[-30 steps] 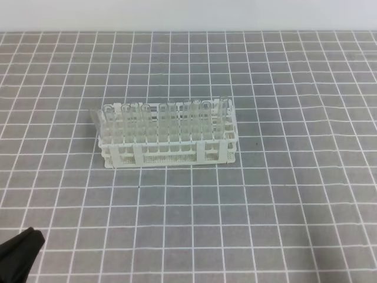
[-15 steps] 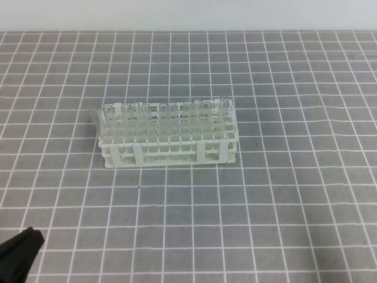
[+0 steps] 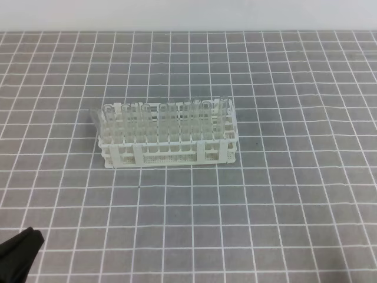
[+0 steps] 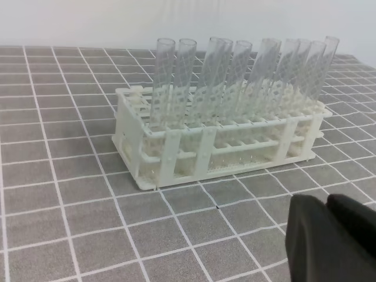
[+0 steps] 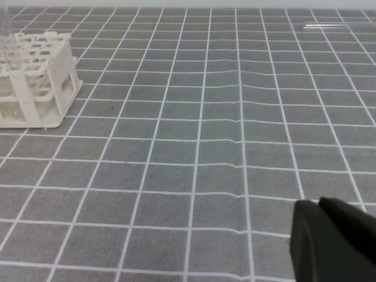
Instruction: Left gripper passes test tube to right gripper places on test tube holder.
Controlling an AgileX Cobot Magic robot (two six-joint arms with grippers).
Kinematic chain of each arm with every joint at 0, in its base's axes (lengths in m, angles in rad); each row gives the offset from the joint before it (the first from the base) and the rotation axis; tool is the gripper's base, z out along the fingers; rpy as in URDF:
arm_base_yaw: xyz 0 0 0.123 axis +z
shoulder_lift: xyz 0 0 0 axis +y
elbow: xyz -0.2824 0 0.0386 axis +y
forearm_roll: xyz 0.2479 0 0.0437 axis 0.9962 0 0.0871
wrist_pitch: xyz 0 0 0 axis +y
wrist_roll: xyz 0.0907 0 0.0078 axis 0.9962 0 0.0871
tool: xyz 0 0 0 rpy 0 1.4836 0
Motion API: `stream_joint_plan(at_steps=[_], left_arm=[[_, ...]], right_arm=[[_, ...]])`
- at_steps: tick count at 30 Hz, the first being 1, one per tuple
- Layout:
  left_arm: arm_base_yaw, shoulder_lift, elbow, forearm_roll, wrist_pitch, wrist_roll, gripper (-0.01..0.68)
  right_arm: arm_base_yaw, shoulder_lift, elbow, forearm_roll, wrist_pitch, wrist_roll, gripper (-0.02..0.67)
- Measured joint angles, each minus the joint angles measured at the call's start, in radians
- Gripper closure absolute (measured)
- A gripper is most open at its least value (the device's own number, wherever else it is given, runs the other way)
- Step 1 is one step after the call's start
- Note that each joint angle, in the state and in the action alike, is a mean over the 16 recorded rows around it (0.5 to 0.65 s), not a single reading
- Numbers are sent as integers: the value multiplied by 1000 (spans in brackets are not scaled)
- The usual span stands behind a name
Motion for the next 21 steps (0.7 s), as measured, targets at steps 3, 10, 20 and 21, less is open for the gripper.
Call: stream_joint_plan(at_steps=[3,10,20,21], left_arm=[[0,0,0,0,0,0,655],[0,0,0,0,0,0,655],[0,0,1,0,-4,-7,656],[0,0,2,0,-8,-12,656]], right_arm=[[0,0,0,1,35,4,662],[0,0,0,3,59,10,662],[0,0,0,3,59,10,662],[0,0,0,3,59,10,662]])
